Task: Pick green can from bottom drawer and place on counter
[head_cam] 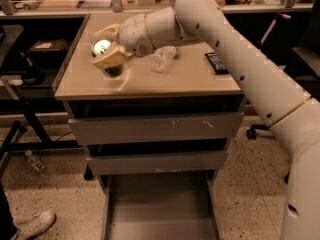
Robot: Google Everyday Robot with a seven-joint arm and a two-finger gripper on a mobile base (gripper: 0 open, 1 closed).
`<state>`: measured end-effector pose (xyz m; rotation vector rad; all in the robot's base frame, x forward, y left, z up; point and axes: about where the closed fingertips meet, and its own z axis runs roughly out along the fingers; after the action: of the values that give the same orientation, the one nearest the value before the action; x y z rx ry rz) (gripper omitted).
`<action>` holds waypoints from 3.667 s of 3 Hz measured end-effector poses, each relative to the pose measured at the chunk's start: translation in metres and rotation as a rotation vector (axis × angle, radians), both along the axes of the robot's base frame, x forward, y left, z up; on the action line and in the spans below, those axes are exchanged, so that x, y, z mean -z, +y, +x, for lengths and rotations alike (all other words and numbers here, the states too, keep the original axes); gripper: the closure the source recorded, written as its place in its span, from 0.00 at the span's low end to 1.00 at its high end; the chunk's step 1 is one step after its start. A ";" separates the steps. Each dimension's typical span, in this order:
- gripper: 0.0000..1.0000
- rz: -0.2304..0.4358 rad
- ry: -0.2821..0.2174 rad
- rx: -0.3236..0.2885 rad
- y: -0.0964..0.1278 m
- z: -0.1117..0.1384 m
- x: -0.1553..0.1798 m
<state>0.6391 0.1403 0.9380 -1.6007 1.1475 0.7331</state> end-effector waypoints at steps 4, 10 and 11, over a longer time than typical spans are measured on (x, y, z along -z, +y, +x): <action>1.00 -0.006 0.297 -0.176 0.031 0.055 0.030; 0.11 -0.043 0.339 -0.195 0.035 0.057 0.037; 0.00 -0.043 0.339 -0.195 0.035 0.057 0.037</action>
Offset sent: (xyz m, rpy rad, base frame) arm 0.0748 0.0224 -0.0108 0.0761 0.2889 0.1794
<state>0.6959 0.1758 0.9011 -1.6815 1.2627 1.1479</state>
